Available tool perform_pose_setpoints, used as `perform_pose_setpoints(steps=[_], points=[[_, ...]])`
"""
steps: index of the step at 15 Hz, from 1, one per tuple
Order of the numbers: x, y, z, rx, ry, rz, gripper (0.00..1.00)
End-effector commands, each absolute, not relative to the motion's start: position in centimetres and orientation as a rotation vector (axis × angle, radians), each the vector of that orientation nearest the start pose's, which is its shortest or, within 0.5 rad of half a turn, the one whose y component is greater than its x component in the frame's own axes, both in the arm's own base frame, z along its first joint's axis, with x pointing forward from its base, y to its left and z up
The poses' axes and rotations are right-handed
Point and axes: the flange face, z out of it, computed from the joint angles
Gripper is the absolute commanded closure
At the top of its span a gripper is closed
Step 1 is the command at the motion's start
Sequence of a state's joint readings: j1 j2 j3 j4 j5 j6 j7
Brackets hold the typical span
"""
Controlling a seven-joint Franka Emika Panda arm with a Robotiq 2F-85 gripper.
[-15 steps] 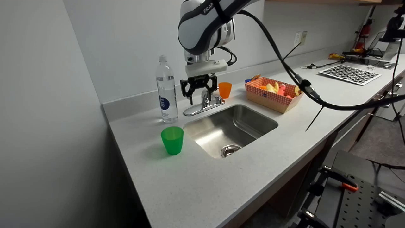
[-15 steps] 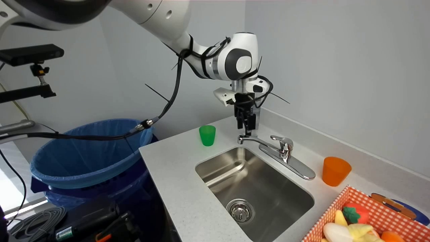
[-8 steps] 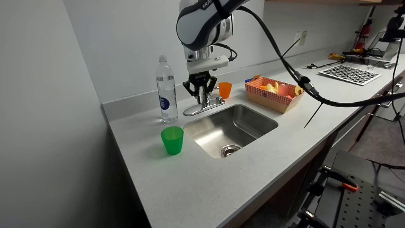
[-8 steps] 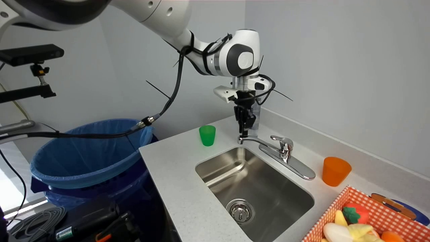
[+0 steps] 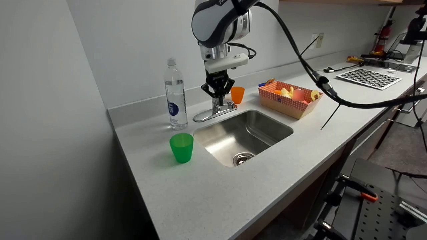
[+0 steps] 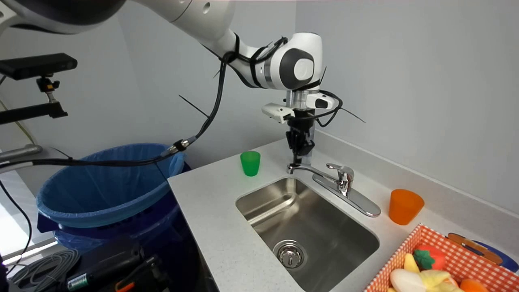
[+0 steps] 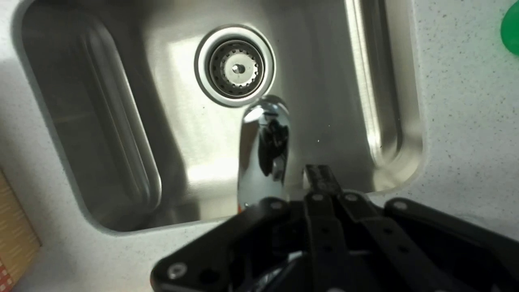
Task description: Move the faucet spout to the right
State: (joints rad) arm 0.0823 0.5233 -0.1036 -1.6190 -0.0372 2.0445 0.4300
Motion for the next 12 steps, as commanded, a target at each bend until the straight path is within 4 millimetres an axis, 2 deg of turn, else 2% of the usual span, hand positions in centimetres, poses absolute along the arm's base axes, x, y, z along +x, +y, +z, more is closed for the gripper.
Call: perform_pose_setpoints(steps=[1,4,12], points=[[65.9,-3.2,33.1,-3.188,0.624,0.197,1.00],[65.0,-4.9,33.2,-3.193,0.600,0.241,1.00],[62.9,-9.9,31.7,-3.204,0.653,0.281,1.00]])
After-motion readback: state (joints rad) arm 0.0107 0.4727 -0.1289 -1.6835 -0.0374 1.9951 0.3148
